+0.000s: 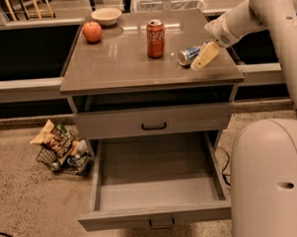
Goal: Place redbull can into middle drawer
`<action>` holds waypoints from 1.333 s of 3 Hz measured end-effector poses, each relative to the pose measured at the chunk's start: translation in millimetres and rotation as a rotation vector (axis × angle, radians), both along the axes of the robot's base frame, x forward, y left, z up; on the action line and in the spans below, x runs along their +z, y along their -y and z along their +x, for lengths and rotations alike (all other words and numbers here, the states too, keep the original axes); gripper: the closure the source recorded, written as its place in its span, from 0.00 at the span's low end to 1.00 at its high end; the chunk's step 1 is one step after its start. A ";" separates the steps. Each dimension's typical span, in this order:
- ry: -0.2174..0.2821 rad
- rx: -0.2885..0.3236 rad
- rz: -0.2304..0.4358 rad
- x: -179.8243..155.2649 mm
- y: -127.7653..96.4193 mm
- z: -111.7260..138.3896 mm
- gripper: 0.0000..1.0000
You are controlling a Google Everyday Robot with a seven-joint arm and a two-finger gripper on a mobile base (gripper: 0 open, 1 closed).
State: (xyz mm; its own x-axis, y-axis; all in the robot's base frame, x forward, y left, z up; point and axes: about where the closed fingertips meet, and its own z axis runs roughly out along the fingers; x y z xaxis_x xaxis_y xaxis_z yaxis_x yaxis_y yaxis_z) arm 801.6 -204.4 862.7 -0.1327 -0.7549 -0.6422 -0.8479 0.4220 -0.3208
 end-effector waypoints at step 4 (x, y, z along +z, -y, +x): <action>-0.105 0.017 0.072 -42.1 -14.6 6.2 0.23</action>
Offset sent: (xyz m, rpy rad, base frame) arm 0.0179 0.0008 -0.0201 0.0732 0.0532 0.0088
